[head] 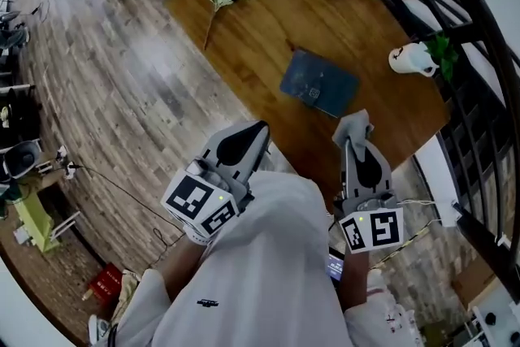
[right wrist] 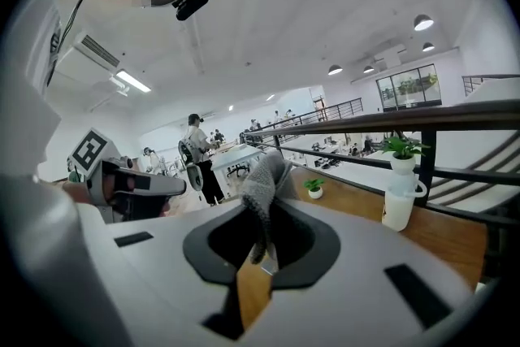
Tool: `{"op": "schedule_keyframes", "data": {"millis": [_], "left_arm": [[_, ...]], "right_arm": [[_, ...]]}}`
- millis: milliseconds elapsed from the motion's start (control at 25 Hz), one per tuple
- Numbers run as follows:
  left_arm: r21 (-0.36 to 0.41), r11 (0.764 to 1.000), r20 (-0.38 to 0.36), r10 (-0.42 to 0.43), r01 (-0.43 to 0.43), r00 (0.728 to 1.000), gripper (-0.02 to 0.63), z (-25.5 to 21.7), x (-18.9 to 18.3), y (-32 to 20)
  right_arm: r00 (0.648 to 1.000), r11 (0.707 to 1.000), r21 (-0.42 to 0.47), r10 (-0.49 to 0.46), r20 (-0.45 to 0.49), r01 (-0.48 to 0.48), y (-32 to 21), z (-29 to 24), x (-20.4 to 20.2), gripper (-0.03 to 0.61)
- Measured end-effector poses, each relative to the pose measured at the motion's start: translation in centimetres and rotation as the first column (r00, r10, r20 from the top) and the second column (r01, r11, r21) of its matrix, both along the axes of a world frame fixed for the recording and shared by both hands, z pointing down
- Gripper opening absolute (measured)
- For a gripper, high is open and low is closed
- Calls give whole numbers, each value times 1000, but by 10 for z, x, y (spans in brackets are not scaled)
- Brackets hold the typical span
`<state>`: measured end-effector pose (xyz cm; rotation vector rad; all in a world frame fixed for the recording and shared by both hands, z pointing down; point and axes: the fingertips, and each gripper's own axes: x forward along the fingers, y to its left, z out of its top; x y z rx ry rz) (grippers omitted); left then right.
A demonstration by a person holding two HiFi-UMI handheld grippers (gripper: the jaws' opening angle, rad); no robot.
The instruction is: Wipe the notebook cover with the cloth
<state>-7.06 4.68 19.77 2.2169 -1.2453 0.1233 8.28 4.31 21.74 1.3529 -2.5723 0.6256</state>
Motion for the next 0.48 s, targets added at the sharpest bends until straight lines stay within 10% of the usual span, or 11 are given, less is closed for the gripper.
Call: {"op": "schedule_keyframes", "data": {"millis": [480], "left_arm": [[-103,985,24,145,-141,989,18,40,28,-52]], "right_arm": [[998,997,-53,62,21,-61,-41,22,-2,35]]}}
